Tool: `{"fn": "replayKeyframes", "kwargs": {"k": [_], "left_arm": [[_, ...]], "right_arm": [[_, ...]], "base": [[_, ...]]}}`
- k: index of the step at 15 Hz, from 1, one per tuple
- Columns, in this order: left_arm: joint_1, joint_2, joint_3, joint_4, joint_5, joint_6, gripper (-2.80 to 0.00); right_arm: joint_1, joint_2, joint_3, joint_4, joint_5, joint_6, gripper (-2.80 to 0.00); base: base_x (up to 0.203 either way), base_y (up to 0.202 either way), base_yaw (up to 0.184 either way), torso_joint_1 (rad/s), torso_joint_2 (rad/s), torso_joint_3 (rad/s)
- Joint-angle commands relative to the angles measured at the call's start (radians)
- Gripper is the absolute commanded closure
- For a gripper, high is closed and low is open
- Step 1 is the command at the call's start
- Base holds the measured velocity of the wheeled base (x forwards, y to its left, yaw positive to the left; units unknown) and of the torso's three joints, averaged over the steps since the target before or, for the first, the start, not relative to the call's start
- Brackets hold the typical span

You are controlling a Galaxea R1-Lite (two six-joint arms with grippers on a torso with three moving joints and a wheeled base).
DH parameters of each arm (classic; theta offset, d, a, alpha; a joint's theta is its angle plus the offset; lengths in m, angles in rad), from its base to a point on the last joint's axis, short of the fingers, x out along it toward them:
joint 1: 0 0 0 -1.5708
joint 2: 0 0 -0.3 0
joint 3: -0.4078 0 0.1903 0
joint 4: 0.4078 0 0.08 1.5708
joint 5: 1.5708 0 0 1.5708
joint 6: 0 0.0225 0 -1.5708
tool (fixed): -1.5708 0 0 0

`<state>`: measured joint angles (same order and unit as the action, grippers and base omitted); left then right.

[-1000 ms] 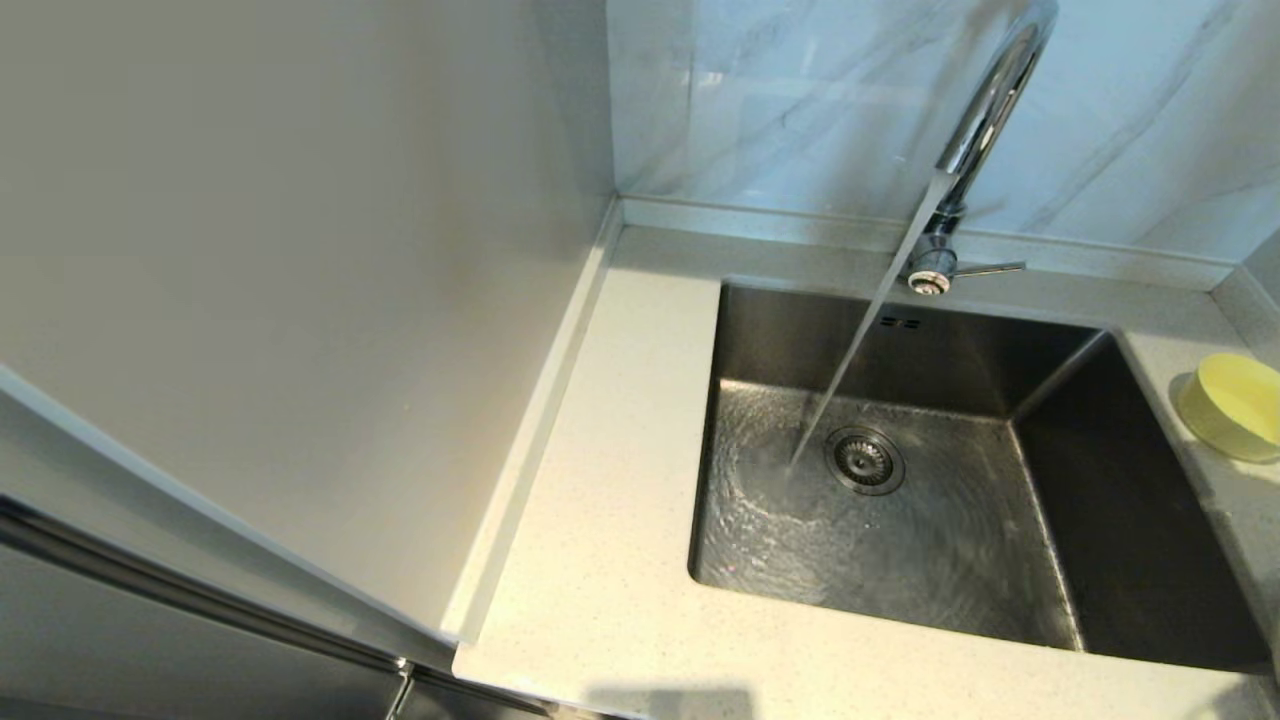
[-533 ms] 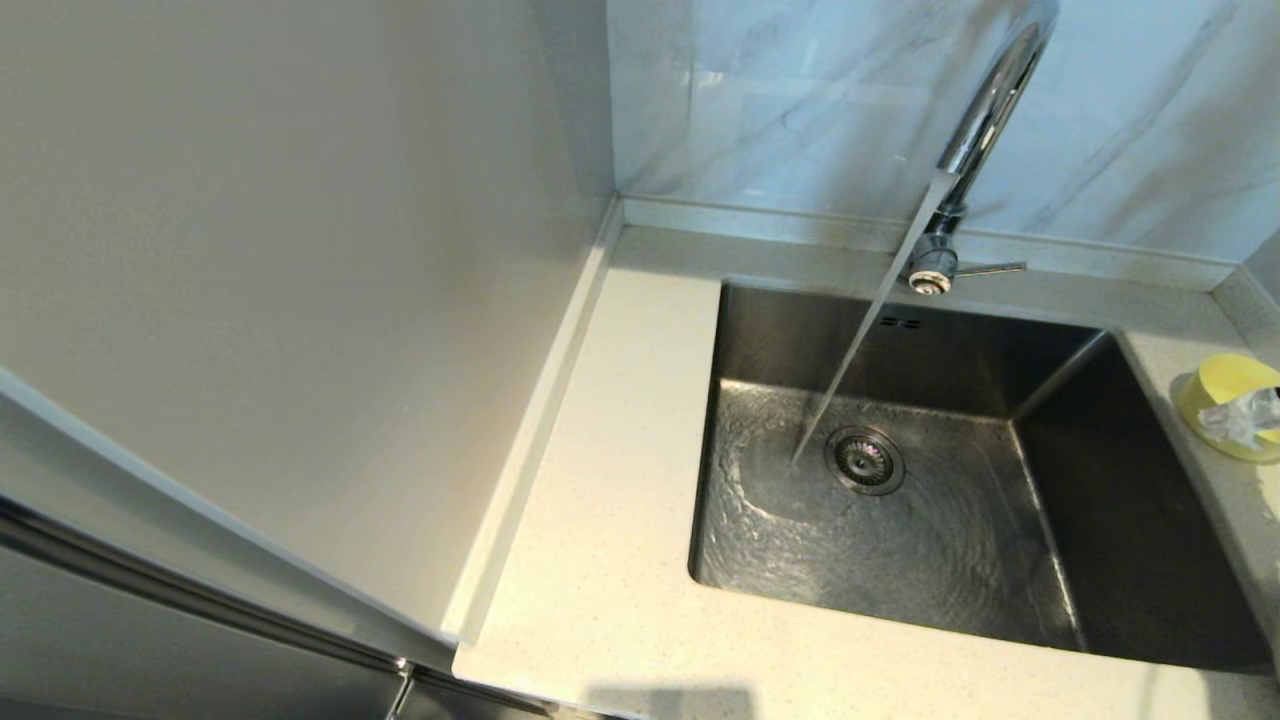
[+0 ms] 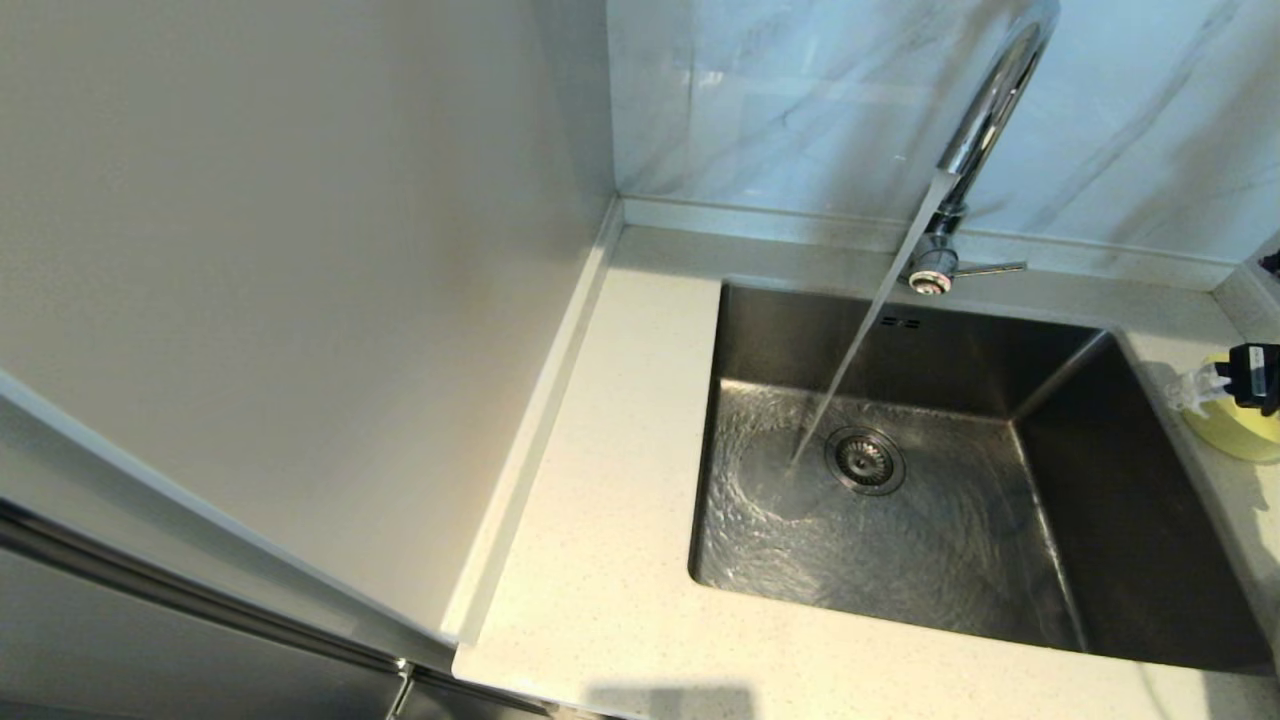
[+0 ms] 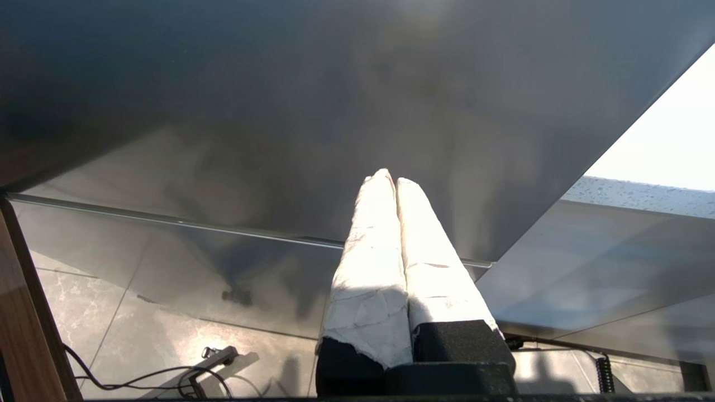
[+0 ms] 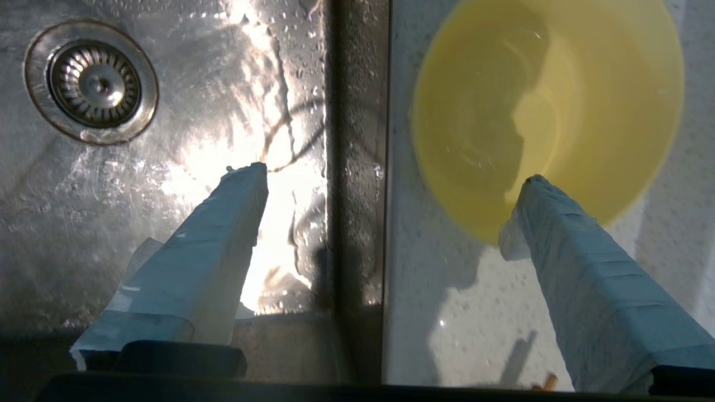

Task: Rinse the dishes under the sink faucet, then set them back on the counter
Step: Pick up the bowl

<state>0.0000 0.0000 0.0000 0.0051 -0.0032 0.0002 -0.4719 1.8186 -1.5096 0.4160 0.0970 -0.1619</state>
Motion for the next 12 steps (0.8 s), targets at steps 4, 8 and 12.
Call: {"fn": "replayKeyframes", "kwargs": {"k": [4,8,12], "left_arm": [[0.0,0.0,0.0,-0.001,0.0,0.0,0.0],[0.0,0.0,0.0,-0.001,0.0,0.0,0.0],[0.0,0.0,0.0,-0.001,-0.001,0.0,0.0]], "right_arm": [[0.004,0.097,-0.094,0.0,-0.003,0.075,-2.8],[0.004,0.159,-0.147,-0.001,-0.066,0.091,-2.8],[0.006,0.189,-0.155,0.0,-0.089,0.091,-2.8]], "base": [[0.0,0.0,0.0,0.0,0.0,0.0],[0.0,0.0,0.0,0.0,0.0,0.0],[0.0,0.0,0.0,0.0,0.0,0.0]]}}
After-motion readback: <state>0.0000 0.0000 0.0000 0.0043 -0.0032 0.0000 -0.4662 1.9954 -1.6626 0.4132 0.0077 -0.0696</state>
